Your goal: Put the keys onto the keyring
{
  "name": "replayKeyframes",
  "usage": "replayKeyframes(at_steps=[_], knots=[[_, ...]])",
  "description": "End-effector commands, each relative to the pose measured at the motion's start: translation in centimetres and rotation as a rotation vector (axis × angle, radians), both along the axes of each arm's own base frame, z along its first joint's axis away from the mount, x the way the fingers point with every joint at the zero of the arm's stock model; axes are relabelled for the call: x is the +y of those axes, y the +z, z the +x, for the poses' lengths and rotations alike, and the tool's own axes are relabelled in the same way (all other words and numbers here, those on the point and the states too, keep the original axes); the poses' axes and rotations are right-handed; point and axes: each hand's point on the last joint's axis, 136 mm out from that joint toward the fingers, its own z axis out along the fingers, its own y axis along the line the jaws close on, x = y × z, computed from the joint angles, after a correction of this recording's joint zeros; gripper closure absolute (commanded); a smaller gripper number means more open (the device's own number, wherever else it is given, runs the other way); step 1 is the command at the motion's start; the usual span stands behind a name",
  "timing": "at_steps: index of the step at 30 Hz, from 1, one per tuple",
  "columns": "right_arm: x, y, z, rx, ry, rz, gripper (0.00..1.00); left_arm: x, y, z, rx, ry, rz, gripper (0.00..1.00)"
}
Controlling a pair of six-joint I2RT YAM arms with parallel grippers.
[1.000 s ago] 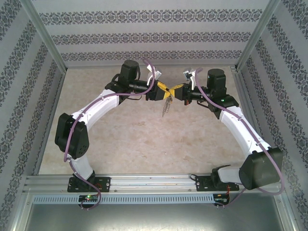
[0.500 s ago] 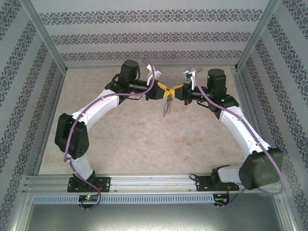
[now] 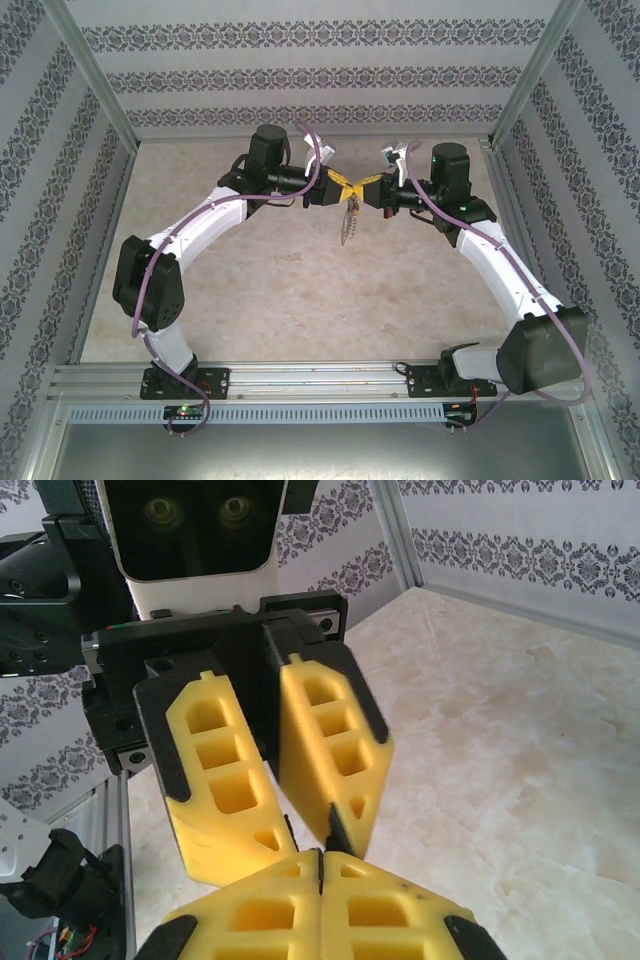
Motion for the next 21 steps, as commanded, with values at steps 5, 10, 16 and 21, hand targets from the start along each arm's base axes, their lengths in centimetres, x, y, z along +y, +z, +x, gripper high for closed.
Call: replayKeyframes(at_steps=[5,10,16,21], knots=[[0.4,1.0,-0.7,-0.049,0.039,0.019,1.00,-0.2,1.9,-0.5,-0.066,0.004,-0.056,0.93],[0.2,1.1,-0.8,-0.057,0.017,0.020,1.00,-0.2,1.6,0.0,-0.068,0.033,-0.071,1.00],[-1.4,1.8,0.2,-0.077,-0.132,0.029,0.65,0.0,1.8,0.6,-0.088,0.089,-0.098,1.00],[-5.0,2.8,1.5,-0.079,-0.338,0.097,0.57,0.3,1.6,0.9,-0.093,0.132,-0.100,1.00]])
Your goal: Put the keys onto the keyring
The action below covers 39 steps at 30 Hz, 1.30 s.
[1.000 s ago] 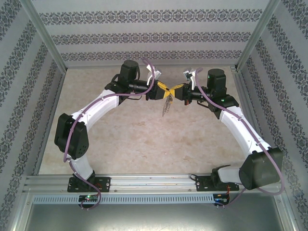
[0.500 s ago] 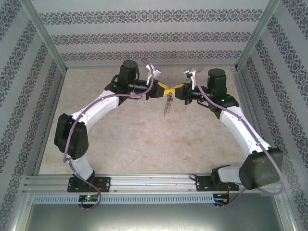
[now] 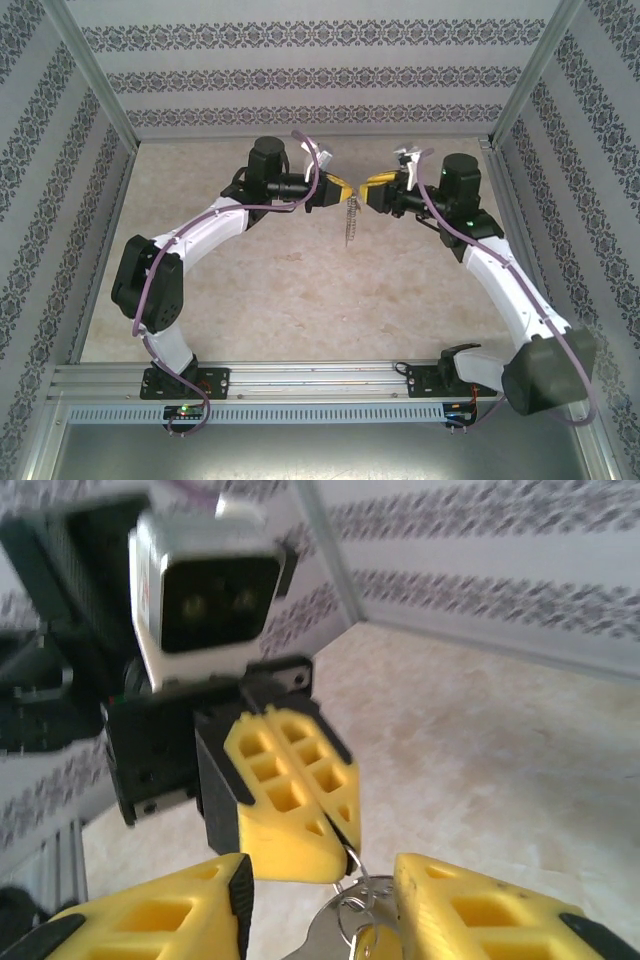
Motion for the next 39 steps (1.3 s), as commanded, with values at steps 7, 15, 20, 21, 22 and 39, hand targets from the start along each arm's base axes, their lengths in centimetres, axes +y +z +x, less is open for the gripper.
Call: replayKeyframes(at_steps=[7,15,20,21,22,39], knots=[[-5.0,-1.2,0.6,-0.057,-0.333,0.093,0.52,1.0,3.4,0.0,-0.129,0.105,-0.088,1.00],[-3.6,-4.7,-1.1,-0.062,-0.279,0.071,0.51,1.1,4.2,0.2,-0.116,0.125,-0.128,1.00],[-1.0,-6.3,-1.7,-0.058,-0.183,0.060,0.50,1.2,4.5,0.1,-0.105,0.132,-0.145,1.00],[-0.5,-6.6,-1.7,-0.057,-0.168,0.054,0.50,1.2,4.4,0.0,-0.102,0.132,-0.145,1.00],[-0.1,-6.9,-1.7,-0.056,-0.162,0.044,0.50,1.3,4.4,0.0,-0.099,0.132,-0.144,1.00],[2.9,-6.7,0.5,-0.080,-0.100,0.010,0.50,0.4,4.0,-0.8,-0.072,0.102,-0.140,1.00]])
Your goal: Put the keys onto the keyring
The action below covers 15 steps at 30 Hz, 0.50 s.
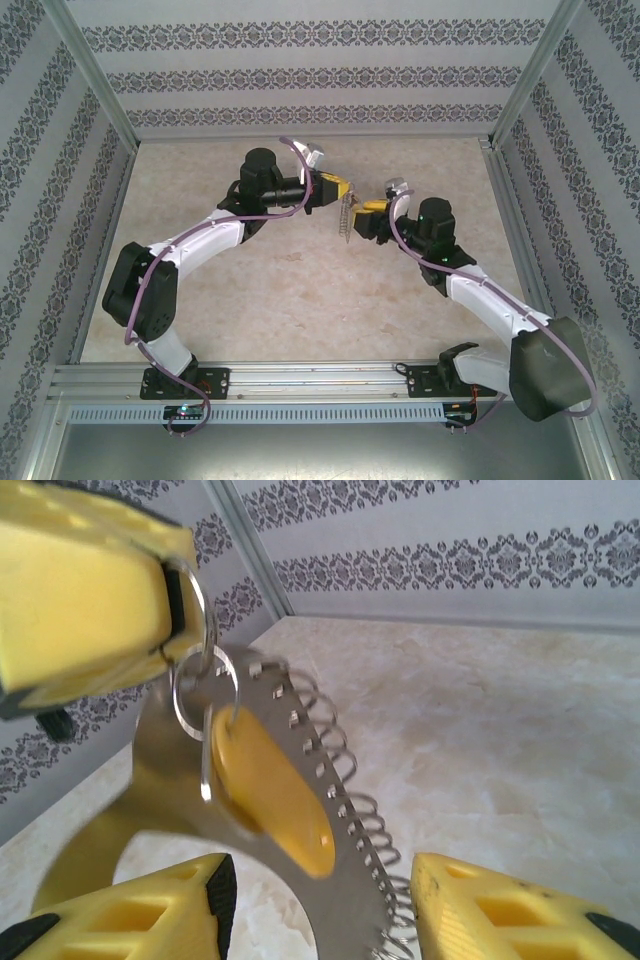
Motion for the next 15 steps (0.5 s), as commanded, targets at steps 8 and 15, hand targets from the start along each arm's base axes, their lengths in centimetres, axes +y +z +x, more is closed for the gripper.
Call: replayKeyframes(at_steps=[8,15], knots=[[1.7,2.0,1.4,-0.075,0.057,0.003,0.58,-0.3,2.7,-1.1,-0.071,-0.026,-0.046,1.00],[1.8,1.3,0.5,-0.059,0.094,-0.012,0.80,-0.3,2.7,-1.0,-0.072,-0.023,-0.045,1.00]])
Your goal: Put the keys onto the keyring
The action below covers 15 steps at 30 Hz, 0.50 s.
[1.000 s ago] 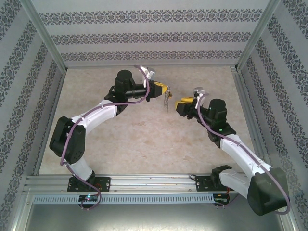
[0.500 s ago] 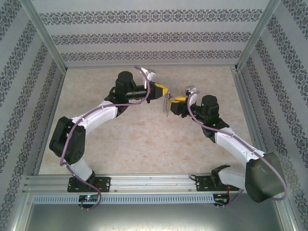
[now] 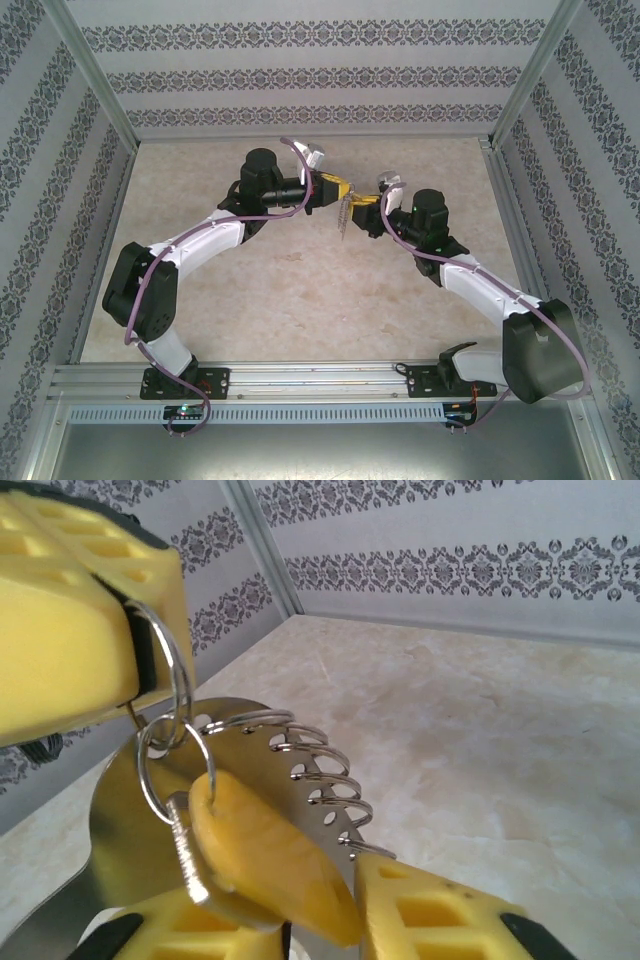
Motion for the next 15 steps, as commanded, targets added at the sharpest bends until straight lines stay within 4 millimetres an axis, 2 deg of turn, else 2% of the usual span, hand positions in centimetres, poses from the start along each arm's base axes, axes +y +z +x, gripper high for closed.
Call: replayKeyframes(at_steps=[1,9,15], knots=[[0.7,1.3,-0.9,-0.044,0.059,0.001,0.84,-0.3,2.7,-1.0,-0.072,-0.022,-0.047,1.00],[0.8,1.1,-2.5,-0.016,0.127,-0.018,1.00,-0.1,3.2,-1.2,-0.086,-0.015,-0.057,1.00],[1.2,0.9,-3.0,0.008,0.167,-0.014,1.00,0.0,3.5,-1.4,-0.099,-0.015,-0.066,1.00]])
